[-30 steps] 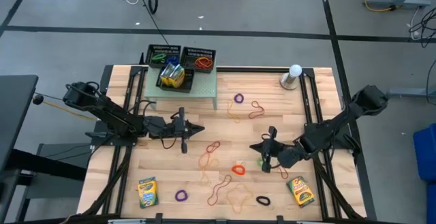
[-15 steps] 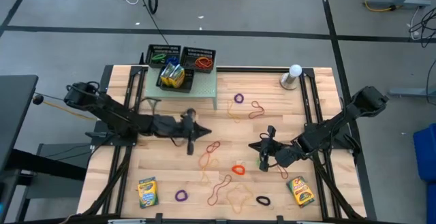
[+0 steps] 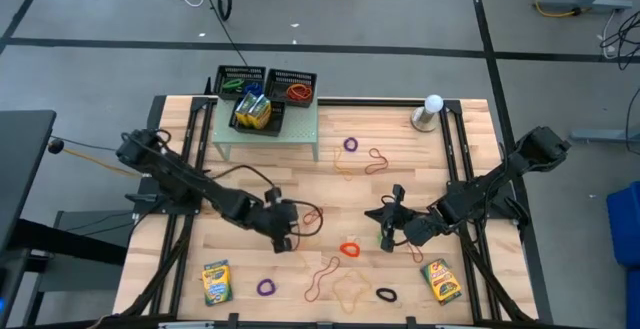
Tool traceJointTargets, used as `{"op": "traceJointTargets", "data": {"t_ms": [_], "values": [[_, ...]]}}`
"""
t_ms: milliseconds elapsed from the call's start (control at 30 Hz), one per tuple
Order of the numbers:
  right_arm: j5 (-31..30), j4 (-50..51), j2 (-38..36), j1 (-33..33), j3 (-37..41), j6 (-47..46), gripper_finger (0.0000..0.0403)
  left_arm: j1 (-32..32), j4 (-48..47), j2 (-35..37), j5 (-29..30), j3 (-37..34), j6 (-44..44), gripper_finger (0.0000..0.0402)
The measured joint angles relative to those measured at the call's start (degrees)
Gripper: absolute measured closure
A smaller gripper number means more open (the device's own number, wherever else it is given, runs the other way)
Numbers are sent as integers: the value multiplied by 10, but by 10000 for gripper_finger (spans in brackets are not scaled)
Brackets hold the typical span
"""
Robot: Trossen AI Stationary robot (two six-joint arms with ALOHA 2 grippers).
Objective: Pick & Place Office Desk Supplies
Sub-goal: Put the orange rubber band into the top right black bin
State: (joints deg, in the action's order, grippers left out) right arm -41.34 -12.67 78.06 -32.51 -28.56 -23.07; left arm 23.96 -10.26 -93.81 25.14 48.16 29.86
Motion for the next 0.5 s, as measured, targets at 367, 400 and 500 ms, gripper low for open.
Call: {"op": "traceJointTargets", "data": {"t_ms": [367,400,500], "values": [[0,1,0,0,0,-2,391,-21,22,-69,-42,8,18,244],[0,1,0,0,0,-1,391,-22,21,-72,-44,8,18,250],[0,1,0,0,0,-1,391,-23,23,-81,-45,8,19,269]]}}
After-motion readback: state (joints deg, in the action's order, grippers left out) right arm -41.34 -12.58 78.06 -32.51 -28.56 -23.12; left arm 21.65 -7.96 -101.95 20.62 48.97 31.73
